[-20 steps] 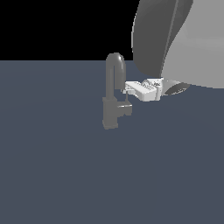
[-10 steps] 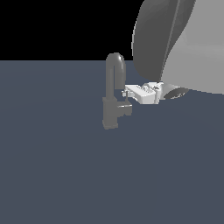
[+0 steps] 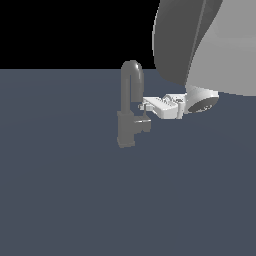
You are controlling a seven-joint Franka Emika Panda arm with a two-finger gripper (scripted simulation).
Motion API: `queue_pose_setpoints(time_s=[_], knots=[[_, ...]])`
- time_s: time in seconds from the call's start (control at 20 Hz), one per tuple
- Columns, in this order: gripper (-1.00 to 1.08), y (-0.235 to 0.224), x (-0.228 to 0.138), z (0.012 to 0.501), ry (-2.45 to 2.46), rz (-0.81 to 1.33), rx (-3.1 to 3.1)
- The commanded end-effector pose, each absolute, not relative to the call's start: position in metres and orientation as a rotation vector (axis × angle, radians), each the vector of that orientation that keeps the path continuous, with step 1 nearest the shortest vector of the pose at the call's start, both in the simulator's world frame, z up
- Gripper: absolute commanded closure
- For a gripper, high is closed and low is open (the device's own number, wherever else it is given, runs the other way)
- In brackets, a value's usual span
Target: Turn on the faucet by rotating a designated handle.
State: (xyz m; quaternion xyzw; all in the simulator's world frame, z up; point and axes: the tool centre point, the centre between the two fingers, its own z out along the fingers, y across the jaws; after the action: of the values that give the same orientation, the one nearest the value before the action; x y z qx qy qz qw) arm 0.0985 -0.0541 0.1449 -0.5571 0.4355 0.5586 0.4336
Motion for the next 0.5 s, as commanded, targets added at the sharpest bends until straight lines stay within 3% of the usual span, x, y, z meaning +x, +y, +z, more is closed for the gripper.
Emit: queue_pose_setpoints(time_s=[0.0, 0.45], knots=[[1.08, -0.055, 0.096, 0.146, 1.085, 1.391, -1.388], [1.08, -0.057, 0.086, 0.148, 1.085, 1.391, -1.388]])
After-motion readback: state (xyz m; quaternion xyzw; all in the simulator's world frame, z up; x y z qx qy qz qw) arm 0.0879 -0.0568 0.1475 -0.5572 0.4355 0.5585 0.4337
